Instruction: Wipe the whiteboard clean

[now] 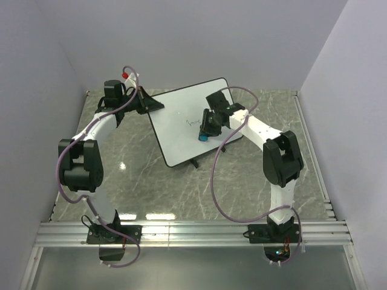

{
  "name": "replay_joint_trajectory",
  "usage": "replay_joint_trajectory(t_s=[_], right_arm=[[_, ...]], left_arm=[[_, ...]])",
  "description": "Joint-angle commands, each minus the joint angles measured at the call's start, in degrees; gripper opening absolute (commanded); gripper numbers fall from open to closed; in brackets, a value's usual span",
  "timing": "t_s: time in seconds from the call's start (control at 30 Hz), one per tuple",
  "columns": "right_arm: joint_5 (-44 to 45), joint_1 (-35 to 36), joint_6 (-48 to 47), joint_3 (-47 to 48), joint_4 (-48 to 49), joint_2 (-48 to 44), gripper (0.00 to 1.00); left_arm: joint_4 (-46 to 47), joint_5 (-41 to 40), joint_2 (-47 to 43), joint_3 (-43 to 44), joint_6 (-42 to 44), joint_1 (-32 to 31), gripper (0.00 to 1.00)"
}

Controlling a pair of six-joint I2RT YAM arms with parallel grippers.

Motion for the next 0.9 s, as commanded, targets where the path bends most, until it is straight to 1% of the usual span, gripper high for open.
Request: replay_joint_trajectory(t_s=[0.0,0.07,0.13,0.17,0.23,0.27,0.33,0.37,0.5,0.57,0.63,0.73,0.77,0.83,0.87], right_arm=[[5.82,0.04,-2.12,-3.33,2.96,5.03,0.0],[5.82,0.04,-1.86,-1.4,2.6,5.37,0.0],[5.12,0.47,-1.42,3.16,1.55,6.34,0.0],[4.77,0.65,-1.07,7.71,0.24,6.87,0.0],[3.81,1.7,-0.63,13.0,-1.09,8.88,0.0],[3.37,2.23,-0.45,18.42,-2.14,9.59,0.0],[1.52,3.29,0.43,23.98,-2.93,12.04,0.0],[0.91,3.64,0.87,29.14,-3.55,12.93,0.0],[-1.73,4.61,2.89,36.56,-2.42,16.1,0.0],[-1.56,4.61,3.24,36.58,-2.15,16.71,0.0],[-0.68,4.35,2.72,34.66,-2.32,16.02,0.0],[-0.24,2.77,2.37,26.23,-1.01,13.3,0.0],[0.2,1.81,2.37,21.25,-0.13,12.42,0.0],[1.16,1.01,1.84,16.13,0.75,9.69,0.0],[1.69,0.57,1.58,11.05,1.36,8.81,0.0]], left_arm=[[-8.02,-1.09,-2.98,-1.12,6.52,-3.39,0.0],[-7.85,-1.0,-2.98,-1.38,6.43,-3.39,0.0],[-7.76,-1.09,-2.81,-1.56,6.52,-3.48,0.0],[-7.84,-1.17,-2.72,-1.56,6.7,-3.56,0.0],[-8.37,-1.44,-2.46,-1.38,7.31,-3.91,0.0],[-8.55,-1.53,-2.37,-1.03,7.4,-3.83,0.0],[-8.99,-1.62,-2.02,-0.59,7.66,-4.0,0.0],[-8.99,-1.53,-1.93,-0.24,7.67,-4.0,0.0],[-9.16,-1.35,-1.49,0.29,7.67,-4.0,0.0],[-9.34,-1.35,-1.49,0.46,7.67,-4.0,0.0],[-9.51,-1.35,-1.58,0.55,7.93,-4.0,0.0],[-9.69,-1.44,-1.75,0.38,8.1,-4.0,0.0],[-9.69,-1.44,-1.84,0.38,8.1,-4.0,0.0],[-9.69,-1.53,-1.84,0.37,8.19,-4.0,0.01],[-9.69,-1.53,-1.93,0.37,8.19,-4.0,0.0]])
